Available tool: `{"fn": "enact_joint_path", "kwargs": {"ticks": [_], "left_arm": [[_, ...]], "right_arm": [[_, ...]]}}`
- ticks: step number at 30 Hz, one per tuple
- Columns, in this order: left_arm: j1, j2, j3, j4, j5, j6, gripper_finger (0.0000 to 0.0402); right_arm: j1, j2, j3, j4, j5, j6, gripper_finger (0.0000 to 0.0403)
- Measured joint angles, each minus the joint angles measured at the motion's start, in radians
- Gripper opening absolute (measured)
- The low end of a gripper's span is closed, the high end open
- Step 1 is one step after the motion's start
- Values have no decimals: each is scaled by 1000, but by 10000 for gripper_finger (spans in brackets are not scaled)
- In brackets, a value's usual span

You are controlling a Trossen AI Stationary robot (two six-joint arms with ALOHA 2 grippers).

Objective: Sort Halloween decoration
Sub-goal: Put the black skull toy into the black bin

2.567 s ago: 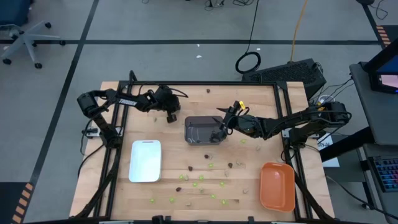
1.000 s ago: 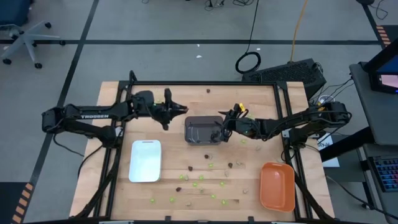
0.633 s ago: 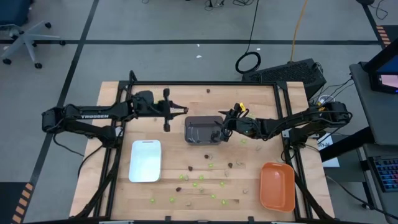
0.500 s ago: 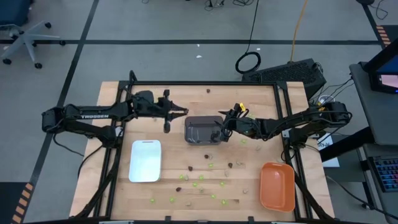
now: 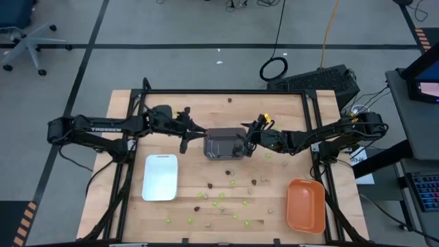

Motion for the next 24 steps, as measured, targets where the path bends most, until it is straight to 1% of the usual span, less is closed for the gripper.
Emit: {"fn": "enact_joint_path", "kwargs": {"ticks": [7, 9, 12, 16, 24], "left_arm": [[-45, 62, 0, 40, -9, 269, 61], [-53, 94, 0, 79, -15, 315, 61], [-61, 147, 1, 124, -49, 290, 61], [-56, 219, 52, 107, -108, 205, 61], [-53, 362, 254, -142, -115, 167, 61]], "right_arm": [[10, 0, 0, -1, -5, -7, 214], [10, 0, 0, -6, -4, -21, 214], [10, -1, 0, -23, 2, -27, 214], [10, -44, 0, -73, 5, -25, 214], [10, -194, 0, -202, 6, -31, 214]]}}
